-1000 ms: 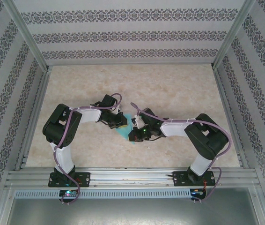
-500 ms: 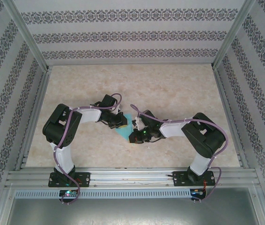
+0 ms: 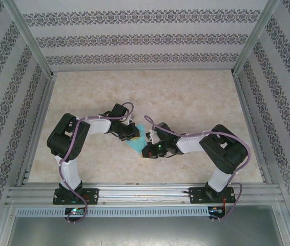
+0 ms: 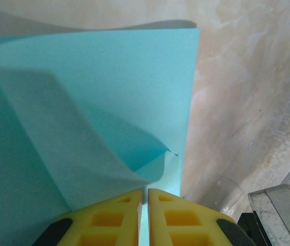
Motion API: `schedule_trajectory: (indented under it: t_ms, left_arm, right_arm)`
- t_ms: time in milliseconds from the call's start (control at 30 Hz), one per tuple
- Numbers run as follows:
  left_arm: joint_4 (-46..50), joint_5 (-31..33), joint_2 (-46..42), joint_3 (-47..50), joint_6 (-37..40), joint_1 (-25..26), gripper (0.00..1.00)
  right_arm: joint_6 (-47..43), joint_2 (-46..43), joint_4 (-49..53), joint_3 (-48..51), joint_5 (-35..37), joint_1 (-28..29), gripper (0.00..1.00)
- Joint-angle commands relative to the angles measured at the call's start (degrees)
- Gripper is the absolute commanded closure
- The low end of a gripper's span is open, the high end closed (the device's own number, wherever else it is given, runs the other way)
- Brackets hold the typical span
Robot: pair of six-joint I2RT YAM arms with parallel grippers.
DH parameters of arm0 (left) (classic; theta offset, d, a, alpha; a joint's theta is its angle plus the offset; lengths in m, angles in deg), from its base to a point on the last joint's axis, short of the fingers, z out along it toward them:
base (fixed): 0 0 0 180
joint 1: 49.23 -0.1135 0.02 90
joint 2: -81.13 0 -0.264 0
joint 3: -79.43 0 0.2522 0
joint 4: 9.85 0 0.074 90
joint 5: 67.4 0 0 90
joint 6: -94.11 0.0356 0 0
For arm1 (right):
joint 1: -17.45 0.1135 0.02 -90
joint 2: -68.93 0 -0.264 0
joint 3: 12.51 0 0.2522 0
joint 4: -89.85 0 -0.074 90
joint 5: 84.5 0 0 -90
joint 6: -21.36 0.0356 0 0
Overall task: Fold a paper plane with a square sheet of paper (fold left side to right side)
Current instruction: Fourth fold the wing at the center of the table.
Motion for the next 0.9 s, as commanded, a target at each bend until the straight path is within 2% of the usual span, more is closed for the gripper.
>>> schedule_trajectory:
  t_ms: [0,200,367,600,867]
  left_arm:
    - [3.3,4.1,3.2,0.8,1.5,0.1,0.87]
    - [3.6,4.1,2.8,0.8,1.6,0.2,0.87]
    - [3.4,4.0,2.5,0.8,1.4,0.2,0.87]
    - [3.2,3.7,2.1,0.9,1.3,0.3,0.87]
    - [2.8,3.2,1.9,0.8,1.0,0.2,0.77]
  right_arm:
    - [1.1,-0.2,4.9,3.7,-0.4,1.8,0.93]
    - [1.2,-7.8,6.0,3.3,-2.7,1.8,0.96]
    - [0.4,-12.5,6.7,0.9,-4.5,-0.7,0.96]
    - [-0.4,-5.7,4.4,-5.1,2.4,-2.2,0.96]
    - [-0.5,1.5,5.3,-8.7,7.0,-2.5,0.96]
